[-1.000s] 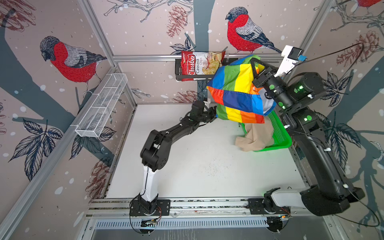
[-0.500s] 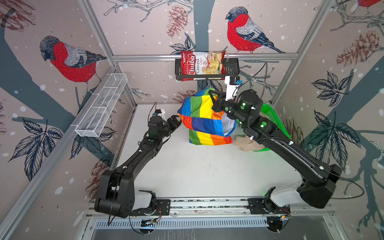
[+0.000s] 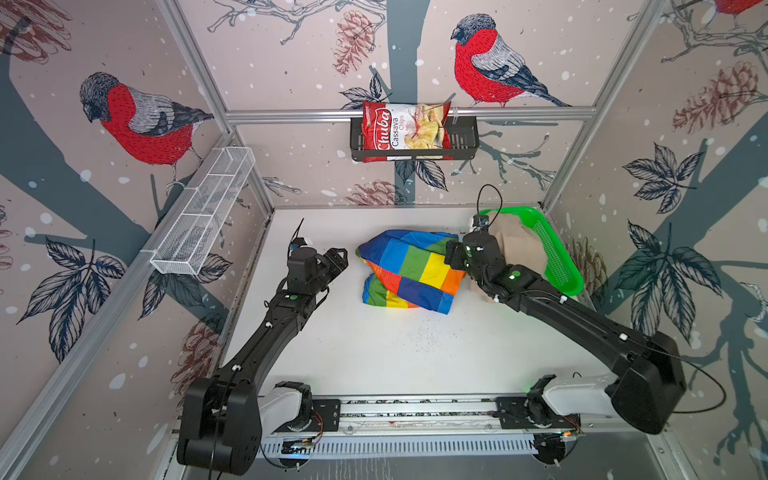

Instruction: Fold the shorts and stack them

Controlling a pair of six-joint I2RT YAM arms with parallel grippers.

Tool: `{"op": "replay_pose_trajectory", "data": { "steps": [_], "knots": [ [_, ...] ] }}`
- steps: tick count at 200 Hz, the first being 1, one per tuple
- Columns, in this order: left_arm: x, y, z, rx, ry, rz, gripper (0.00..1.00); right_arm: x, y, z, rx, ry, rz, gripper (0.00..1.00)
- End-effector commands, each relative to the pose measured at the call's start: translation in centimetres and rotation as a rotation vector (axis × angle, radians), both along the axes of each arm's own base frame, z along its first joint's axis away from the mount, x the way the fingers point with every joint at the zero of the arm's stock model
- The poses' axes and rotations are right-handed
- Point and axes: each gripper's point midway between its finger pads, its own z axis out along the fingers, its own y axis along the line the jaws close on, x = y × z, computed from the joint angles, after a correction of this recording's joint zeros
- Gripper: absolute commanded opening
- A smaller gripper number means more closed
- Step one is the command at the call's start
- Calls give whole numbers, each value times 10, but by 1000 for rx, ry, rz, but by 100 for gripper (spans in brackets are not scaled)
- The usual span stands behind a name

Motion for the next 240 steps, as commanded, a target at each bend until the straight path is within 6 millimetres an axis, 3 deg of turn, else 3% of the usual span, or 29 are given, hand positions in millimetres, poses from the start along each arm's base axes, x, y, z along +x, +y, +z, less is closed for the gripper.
{"op": "replay_pose_trajectory", "data": {
  "steps": [1,24,48,82,114,142,159,166,177,182,190,210,240],
  "knots": [
    [7,-2,-10,6,8,-15,72,-6,-1,21,-69,-84,-28,84],
    [16,-10,-22,-32,34,-35,72,-16,36,29,-132,-117,62,84],
    [23,-13,-29,-49,40,-39,72,-29,97,24,-264,-155,215,85],
    [29,-14,-37,-61,67,-31,75,-50,189,-33,-406,-111,494,85],
    [28,-6,-50,-114,110,-8,82,-47,238,-83,-464,-40,622,85],
    [28,-4,-60,-137,125,-22,88,-20,254,-104,-486,-32,602,83],
    [29,-10,-65,-159,134,-47,88,-3,257,-115,-449,-15,601,74],
    [30,-13,-66,-172,135,-61,88,3,258,-117,-427,0,606,62],
    [31,-17,-66,-188,130,-78,88,12,257,-116,-385,22,616,28],
    [31,-18,-65,-195,125,-86,88,17,255,-113,-367,29,615,13],
    [33,-20,-64,-198,117,-94,88,21,253,-106,-347,36,620,2],
    [39,-23,-59,-196,95,-115,88,25,240,-74,-316,15,620,0],
    [48,-35,-42,-282,30,-165,83,9,208,-9,-163,-43,644,0]
  ]
}}
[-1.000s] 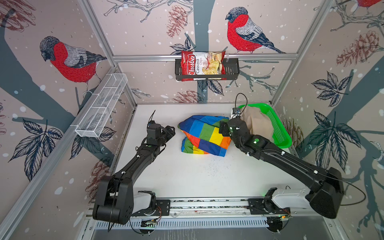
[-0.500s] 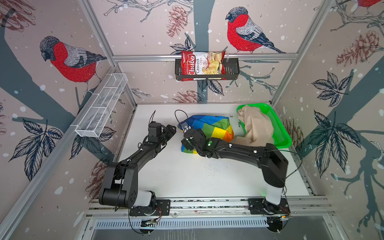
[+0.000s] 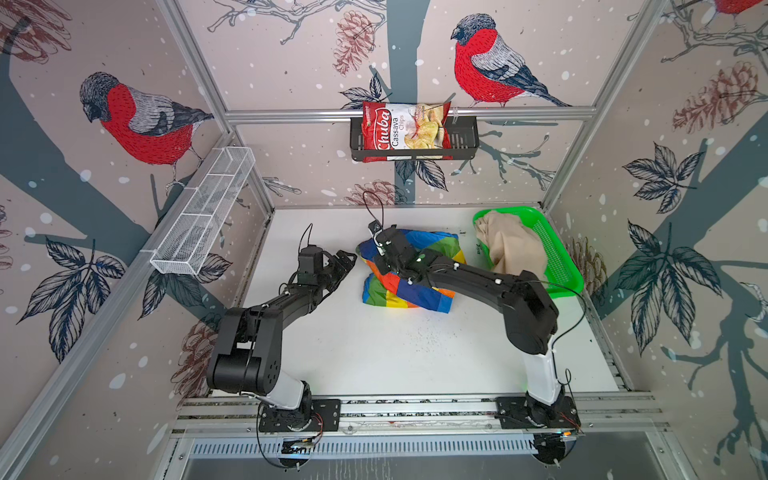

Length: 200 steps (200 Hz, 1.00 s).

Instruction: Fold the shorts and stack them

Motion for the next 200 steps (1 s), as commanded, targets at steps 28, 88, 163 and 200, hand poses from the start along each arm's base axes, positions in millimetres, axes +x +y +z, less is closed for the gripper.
{"op": "replay_pose_trajectory", "data": {
  "steps": [28,88,163,200],
  "knots": [
    [21,-15,36,-107,-142,-47,83,-28,-35,83,248,-64,49,0],
    [12,8,29,-83,-80,61,82,-41,14,4,-104,-77,50,78],
    [-10,42,15,-33,-16,131,91,18,32,-91,-286,-87,-33,74],
    [-9,33,22,-74,-48,82,89,37,17,-57,-162,-38,-68,0]
  ]
}}
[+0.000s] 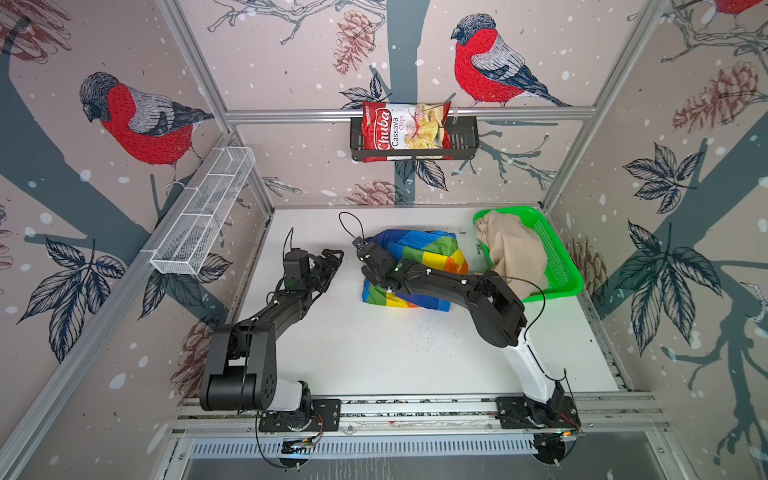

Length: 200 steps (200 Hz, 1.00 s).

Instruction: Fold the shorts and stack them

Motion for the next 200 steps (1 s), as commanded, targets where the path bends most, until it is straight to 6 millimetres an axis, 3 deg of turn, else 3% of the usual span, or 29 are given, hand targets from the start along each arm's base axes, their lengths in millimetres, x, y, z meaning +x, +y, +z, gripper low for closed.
{"op": "replay_pose_trajectory", "data": {
  "steps": [1,22,44,71,84,104,135,150,172,200],
  "knots": [
    [1,-5,8,-8,-40,-38,89,7,-6,38,108,6,-16,0],
    [3,-6,17,3,-79,-50,89,-5,-12,90,211,-14,42,0],
    [8,-12,29,-27,-119,-76,90,-33,-20,142,350,7,126,0],
    [12,-34,58,-112,-212,-138,91,-75,-39,188,539,80,218,0],
    [12,-47,72,-108,-248,-167,95,-90,-57,199,616,89,223,0],
    [12,-59,89,-93,-285,-195,98,-104,-90,191,673,104,169,0],
    [0,-66,110,-133,-327,-214,98,-120,-133,146,722,208,54,0],
    [-10,-71,113,-116,-332,-231,98,-132,-140,122,737,268,39,0],
    [-25,-82,98,-76,-263,-267,98,-144,-143,88,756,354,9,0],
    [-46,-106,80,-99,-202,-320,98,-156,-140,70,767,398,8,0]
  ]
}}
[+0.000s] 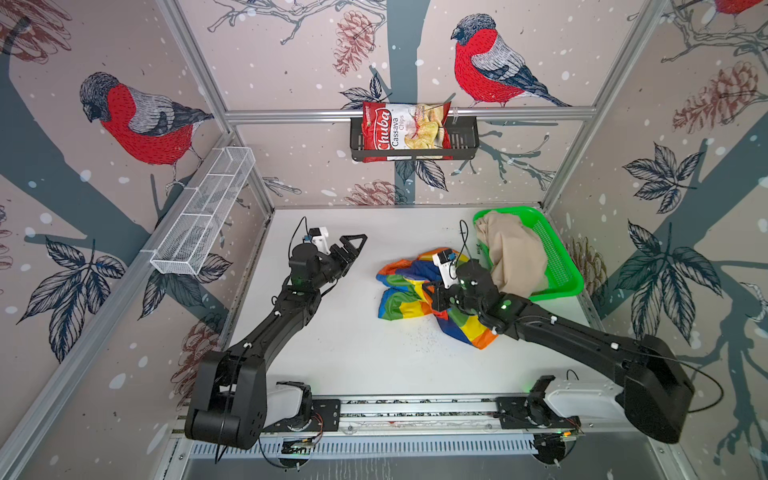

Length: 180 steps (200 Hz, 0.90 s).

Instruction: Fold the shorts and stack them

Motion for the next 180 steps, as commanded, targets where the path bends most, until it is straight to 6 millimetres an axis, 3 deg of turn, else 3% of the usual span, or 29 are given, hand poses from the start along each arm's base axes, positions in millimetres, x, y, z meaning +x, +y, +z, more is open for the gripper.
{"op": "replay_pose_trajectory", "data": {
  "steps": [1,32,75,111,156,172,180],
  "knots": [
    [-16,-15,-20,20,60,-44,98,-4,12,11,102,5,4,0],
    [-37,-35,-46,61,172,-113,98,-2,10,5,75,5,-10,0],
    [-66,-39,-73,135,280,-128,98,1,13,2,64,2,1,0],
    [-52,-52,-78,100,271,-134,98,-5,13,-7,57,30,16,0],
    [-25,-87,-70,58,239,-177,97,-18,10,-15,39,33,18,0],
    [-19,-98,-65,28,221,-195,82,-21,8,-18,32,33,15,0],
    [-16,-102,-62,11,210,-206,59,-21,7,-20,27,33,12,0]
  ]
}}
